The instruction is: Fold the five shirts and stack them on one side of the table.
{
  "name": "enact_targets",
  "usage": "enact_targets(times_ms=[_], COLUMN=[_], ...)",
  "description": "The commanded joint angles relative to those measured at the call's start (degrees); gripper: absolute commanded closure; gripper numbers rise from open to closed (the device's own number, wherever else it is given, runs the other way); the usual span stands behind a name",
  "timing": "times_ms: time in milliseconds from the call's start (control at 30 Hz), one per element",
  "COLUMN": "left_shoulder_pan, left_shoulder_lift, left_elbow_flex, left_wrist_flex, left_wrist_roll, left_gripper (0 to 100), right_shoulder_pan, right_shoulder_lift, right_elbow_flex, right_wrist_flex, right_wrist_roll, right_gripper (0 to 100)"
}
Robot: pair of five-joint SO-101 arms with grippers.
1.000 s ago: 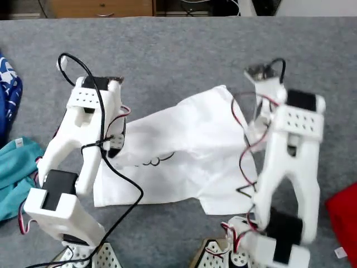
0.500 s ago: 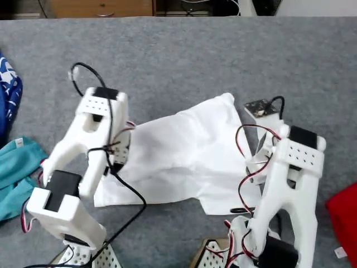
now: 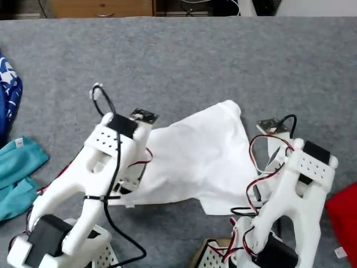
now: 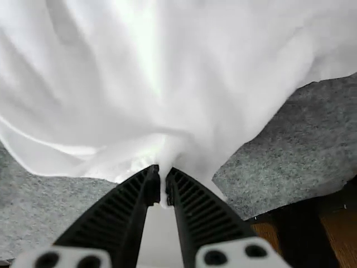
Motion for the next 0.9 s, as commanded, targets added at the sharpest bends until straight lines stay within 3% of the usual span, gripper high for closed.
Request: enact_targets(times_ms=[0,567,867], left_shoulder_pan=[-2.46,-3.08,-1.76], left_shoulder_lift=[-2.07,0.13,1.19], left_elbow_flex=[1.23,1.41,7.03], left_wrist_flex=[0.62,0.62,-3.43], left_wrist_roll=[-0.79,-2.46,-2.46], left_gripper=[98,98,98], right_shoulder_pan=[1.45,2.95,5.58], right_shoulder_lift=[-1.8,-1.71,-1.71], right_elbow_flex=[0.57,2.95,4.88], right_wrist_flex=[-1.49,-3.96,-4.04], right_wrist_roll=[0.97,0.97,3.25], right_gripper=[99.1,99.2,99.2])
